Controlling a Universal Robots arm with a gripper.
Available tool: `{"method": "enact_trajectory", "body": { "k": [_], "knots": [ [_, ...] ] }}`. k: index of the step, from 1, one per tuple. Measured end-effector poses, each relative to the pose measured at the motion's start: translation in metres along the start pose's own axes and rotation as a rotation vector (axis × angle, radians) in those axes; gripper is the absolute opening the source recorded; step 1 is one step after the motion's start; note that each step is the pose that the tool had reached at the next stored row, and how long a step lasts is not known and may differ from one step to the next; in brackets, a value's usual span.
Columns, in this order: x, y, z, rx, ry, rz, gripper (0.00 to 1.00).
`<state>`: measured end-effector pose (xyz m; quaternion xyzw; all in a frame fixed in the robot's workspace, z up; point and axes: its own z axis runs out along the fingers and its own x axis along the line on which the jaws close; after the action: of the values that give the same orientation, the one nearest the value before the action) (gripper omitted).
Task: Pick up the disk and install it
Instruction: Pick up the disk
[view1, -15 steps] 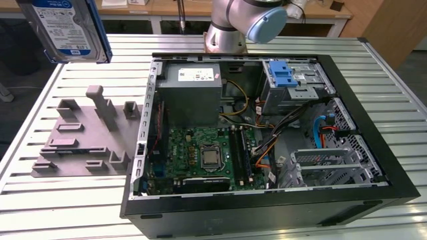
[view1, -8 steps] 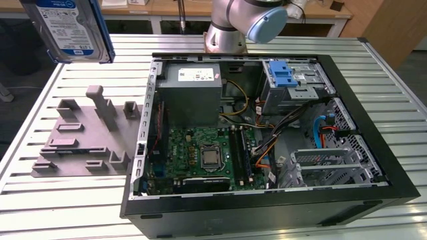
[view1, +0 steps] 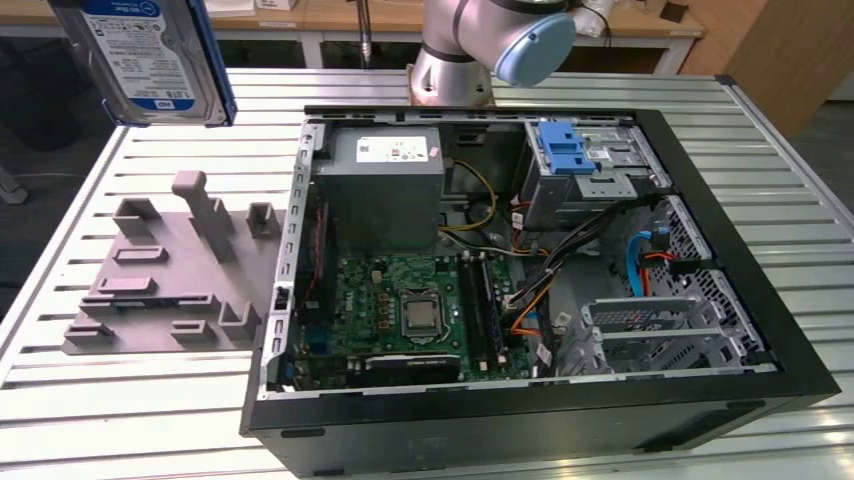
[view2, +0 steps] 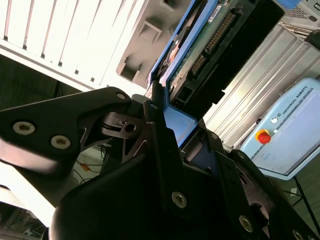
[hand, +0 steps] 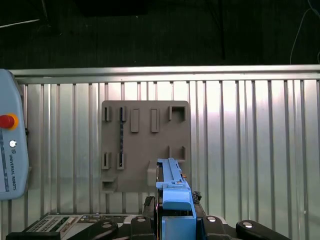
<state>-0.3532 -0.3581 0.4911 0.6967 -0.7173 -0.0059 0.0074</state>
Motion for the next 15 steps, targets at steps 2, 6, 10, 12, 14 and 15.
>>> {"method": "enact_trajectory", "body": {
  "k": [2,6,10,12,14,15],
  "knots": [
    [-0.0001,-0.0010,0.0000,0.0000,0.0000,0.000,0.36],
    [-0.0001,-0.0031,-0.0001,0.0000,0.0000,0.000,0.36],
    [-0.0002,-0.0054,-0.0001,0.0000,0.0000,0.000,0.36],
    [-0.0002,-0.0065,-0.0001,0.0000,0.0000,0.000,0.36],
    [-0.0002,-0.0077,-0.0001,0.0001,-0.0001,0.000,0.36],
    [-0.0002,-0.0082,-0.0002,0.0000,0.0000,0.000,0.36]
  ]
}}
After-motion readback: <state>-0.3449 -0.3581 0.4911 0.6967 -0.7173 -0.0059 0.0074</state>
